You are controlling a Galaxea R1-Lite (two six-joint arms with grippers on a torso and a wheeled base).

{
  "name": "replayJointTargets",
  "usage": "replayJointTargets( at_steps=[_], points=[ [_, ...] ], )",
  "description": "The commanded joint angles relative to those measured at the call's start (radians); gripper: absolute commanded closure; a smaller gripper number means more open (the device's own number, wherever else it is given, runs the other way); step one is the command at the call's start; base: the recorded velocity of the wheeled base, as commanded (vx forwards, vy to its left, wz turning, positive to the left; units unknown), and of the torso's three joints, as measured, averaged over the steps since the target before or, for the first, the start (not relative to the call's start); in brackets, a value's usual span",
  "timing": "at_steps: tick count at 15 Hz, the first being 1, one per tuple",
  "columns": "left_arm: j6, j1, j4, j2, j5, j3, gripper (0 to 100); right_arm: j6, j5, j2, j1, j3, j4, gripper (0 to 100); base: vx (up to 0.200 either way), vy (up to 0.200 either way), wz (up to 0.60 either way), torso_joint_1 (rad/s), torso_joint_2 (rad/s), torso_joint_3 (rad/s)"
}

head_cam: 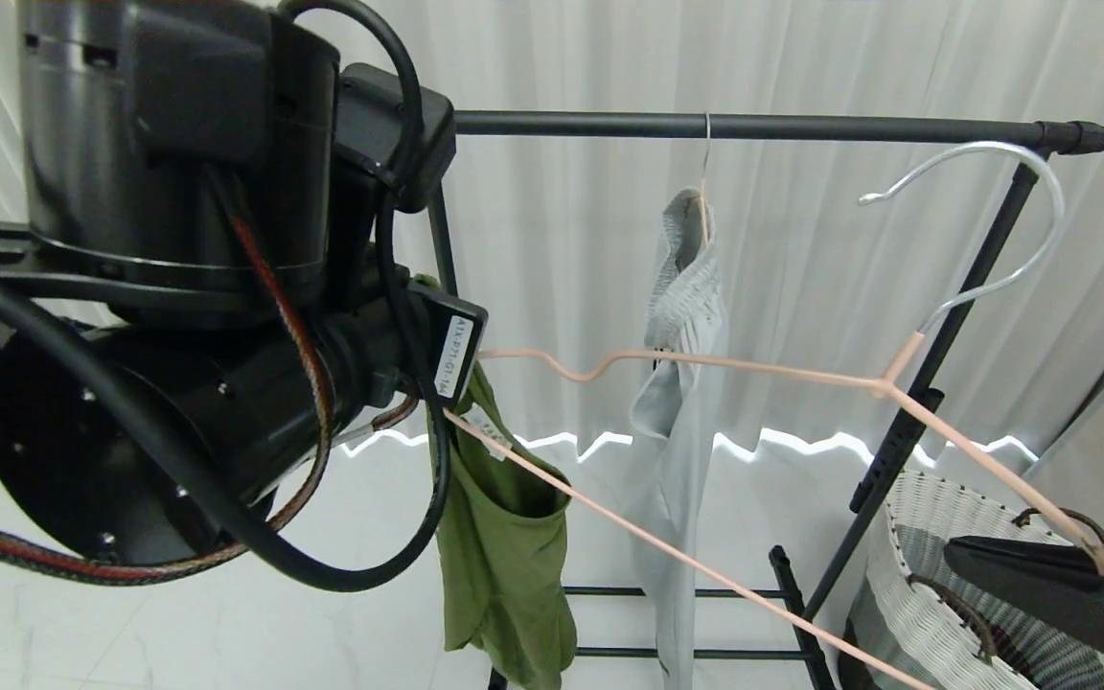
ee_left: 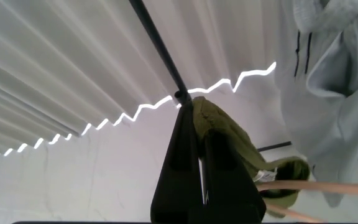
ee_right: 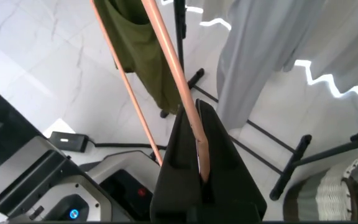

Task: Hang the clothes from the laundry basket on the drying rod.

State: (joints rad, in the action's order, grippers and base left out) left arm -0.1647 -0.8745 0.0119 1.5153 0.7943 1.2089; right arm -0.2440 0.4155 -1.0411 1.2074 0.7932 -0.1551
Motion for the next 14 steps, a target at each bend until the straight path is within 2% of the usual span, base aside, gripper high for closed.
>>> replayJointTargets(
  at_steps=[1, 4, 8, 11, 14],
  points=[
    [0.010, -0.012, 0.000, 0.026, 0.000, 0.040, 100, 0.000, 0.000, -0.033, -0.012, 0.000, 0.003, 100, 0.000, 0.000, 0.00, 0.000, 0.00, 0.000],
    [0.014, -0.021, 0.000, 0.026, 0.000, 0.037, 100, 0.002, 0.002, -0.045, -0.065, 0.003, 0.035, 100, 0.000, 0.000, 0.00, 0.000, 0.00, 0.000],
    [0.014, -0.021, 0.000, 0.026, 0.000, 0.037, 100, -0.001, 0.003, -0.051, -0.089, 0.000, 0.063, 100, 0.000, 0.000, 0.00, 0.000, 0.00, 0.000],
    [0.011, -0.021, 0.000, 0.023, 0.005, 0.038, 100, -0.001, 0.003, -0.065, -0.152, 0.004, 0.094, 100, 0.000, 0.000, 0.00, 0.000, 0.00, 0.000],
    [0.010, -0.028, 0.002, 0.022, 0.010, 0.043, 100, 0.000, 0.003, -0.071, -0.154, 0.003, 0.109, 100, 0.000, 0.000, 0.00, 0.000, 0.00, 0.000]
  ],
)
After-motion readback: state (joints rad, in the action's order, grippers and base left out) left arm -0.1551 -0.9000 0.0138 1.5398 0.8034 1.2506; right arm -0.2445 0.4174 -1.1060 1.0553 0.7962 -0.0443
